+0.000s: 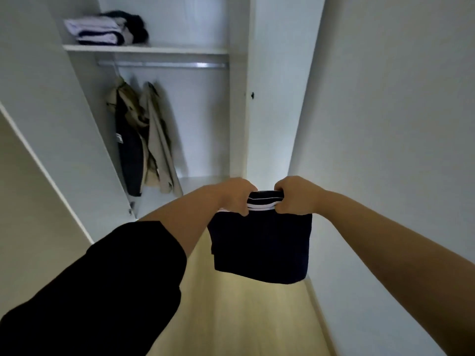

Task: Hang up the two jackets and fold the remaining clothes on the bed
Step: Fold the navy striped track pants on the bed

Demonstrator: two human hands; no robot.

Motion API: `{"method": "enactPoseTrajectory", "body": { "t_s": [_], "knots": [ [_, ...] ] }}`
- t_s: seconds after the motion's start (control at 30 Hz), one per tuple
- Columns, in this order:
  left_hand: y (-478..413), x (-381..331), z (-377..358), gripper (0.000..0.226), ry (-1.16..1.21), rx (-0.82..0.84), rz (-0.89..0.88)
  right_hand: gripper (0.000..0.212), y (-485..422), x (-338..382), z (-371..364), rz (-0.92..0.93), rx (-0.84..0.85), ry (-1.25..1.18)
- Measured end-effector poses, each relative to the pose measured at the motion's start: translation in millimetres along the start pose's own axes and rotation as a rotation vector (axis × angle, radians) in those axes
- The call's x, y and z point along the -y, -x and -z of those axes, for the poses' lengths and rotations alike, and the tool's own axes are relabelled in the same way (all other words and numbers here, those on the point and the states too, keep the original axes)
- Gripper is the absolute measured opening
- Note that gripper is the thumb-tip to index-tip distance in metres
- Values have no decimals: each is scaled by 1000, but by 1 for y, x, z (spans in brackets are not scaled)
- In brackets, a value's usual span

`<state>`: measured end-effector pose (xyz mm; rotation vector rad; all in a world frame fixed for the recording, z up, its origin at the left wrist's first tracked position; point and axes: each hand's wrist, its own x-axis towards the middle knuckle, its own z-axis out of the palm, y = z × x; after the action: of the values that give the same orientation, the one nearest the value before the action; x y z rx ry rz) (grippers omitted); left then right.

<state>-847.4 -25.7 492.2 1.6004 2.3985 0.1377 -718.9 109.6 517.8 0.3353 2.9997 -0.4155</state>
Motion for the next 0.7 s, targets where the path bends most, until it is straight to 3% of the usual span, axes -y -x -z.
{"method": "enactPoseTrajectory", "body": {
  "t_s": [0.13, 0.37, 0.47, 0.6, 0.7],
  "knots": [
    [49, 104, 56, 25, 5, -17, 102, 10, -75, 86, 19, 104, -43, -46],
    [125, 271, 133, 26, -113, -139, 234, 16, -190, 218, 50, 230, -93, -45],
    [128, 315, 161, 25, -56, -164, 226, 21, -230, 250, 65, 269, -108, -61],
    [108, 359, 192, 52, 114, -120, 199, 6, -289, 271, 88, 318, -136, -78],
    [84, 390, 209, 45, 152, -98, 210, 11, -339, 279, 101, 350, -160, -51]
  ]
}}
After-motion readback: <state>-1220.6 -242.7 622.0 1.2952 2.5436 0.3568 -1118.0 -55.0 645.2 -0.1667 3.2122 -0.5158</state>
